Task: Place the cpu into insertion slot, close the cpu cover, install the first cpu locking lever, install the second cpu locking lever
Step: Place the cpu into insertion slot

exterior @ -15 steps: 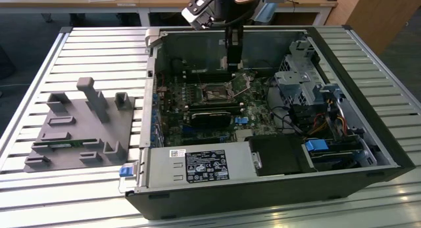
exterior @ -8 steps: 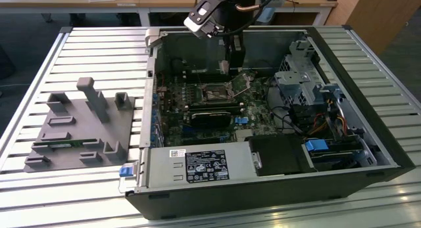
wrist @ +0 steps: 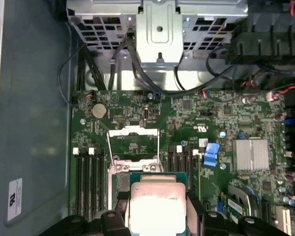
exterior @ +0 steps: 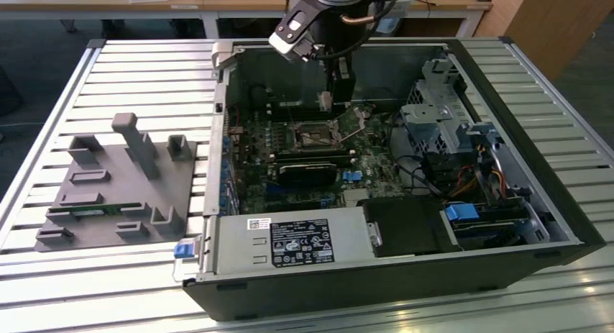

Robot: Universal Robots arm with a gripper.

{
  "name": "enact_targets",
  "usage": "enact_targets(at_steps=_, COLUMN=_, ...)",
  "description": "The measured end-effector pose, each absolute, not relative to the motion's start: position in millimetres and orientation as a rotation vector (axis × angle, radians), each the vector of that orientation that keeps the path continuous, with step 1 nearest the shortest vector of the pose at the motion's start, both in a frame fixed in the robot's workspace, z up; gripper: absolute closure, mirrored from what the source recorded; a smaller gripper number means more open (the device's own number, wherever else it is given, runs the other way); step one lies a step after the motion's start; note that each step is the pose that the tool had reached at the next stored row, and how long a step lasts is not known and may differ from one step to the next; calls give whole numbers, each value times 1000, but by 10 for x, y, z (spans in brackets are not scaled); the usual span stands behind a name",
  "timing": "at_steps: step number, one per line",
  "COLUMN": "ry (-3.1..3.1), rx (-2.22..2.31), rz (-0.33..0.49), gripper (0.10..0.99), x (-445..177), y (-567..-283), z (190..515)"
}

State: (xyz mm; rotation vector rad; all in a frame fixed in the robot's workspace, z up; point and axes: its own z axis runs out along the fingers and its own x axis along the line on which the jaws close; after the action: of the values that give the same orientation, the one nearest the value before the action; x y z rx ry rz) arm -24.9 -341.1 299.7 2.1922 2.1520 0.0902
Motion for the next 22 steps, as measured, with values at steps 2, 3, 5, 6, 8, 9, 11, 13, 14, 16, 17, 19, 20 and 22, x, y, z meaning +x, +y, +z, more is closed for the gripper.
enact_targets(at_steps=2, ry=2183, rx=2162, rz=91, gripper=545, x=-252, y=-3411, z=2971)
enact_targets(at_steps=3, ry=2189, rx=2156, rz=92, gripper=545, x=-253, y=-3410, z=2953)
enact_targets(at_steps=5, ry=2190, rx=2156, rz=91, gripper=545, x=-254, y=-3408, z=2918)
enact_targets(at_steps=6, ry=2190, rx=2156, rz=91, gripper=545, x=-254, y=-3408, z=2905)
enact_targets(at_steps=8, ry=2190, rx=2156, rz=90, gripper=545, x=-254, y=-3408, z=2887)
enact_targets(at_steps=9, ry=2190, rx=2156, rz=90, gripper=545, x=-254, y=-3408, z=2880)
enact_targets(at_steps=11, ry=2190, rx=2156, rz=90, gripper=545, x=-254, y=-3408, z=2873)
enact_targets(at_steps=13, ry=2190, rx=2156, rz=90, gripper=545, x=-254, y=-3408, z=2868)
enact_targets(at_steps=14, ry=2190, rx=2156, rz=90, gripper=545, x=-255, y=-3408, z=2866)
enact_targets(at_steps=16, ry=2190, rx=2156, rz=90, gripper=545, x=-255, y=-3408, z=2865)
enact_targets(at_steps=17, ry=2190, rx=2156, rz=90, gripper=545, x=-254, y=-3408, z=2863)
enact_targets(at_steps=19, ry=2189, rx=2156, rz=89, gripper=545, x=-254, y=-3408, z=2856)
enact_targets(at_steps=20, ry=2189, rx=2155, rz=89, gripper=545, x=-255, y=-3408, z=2852)
enact_targets(at_steps=22, ry=2188, rx=2154, rz=87, gripper=545, x=-255, y=-3408, z=2843)
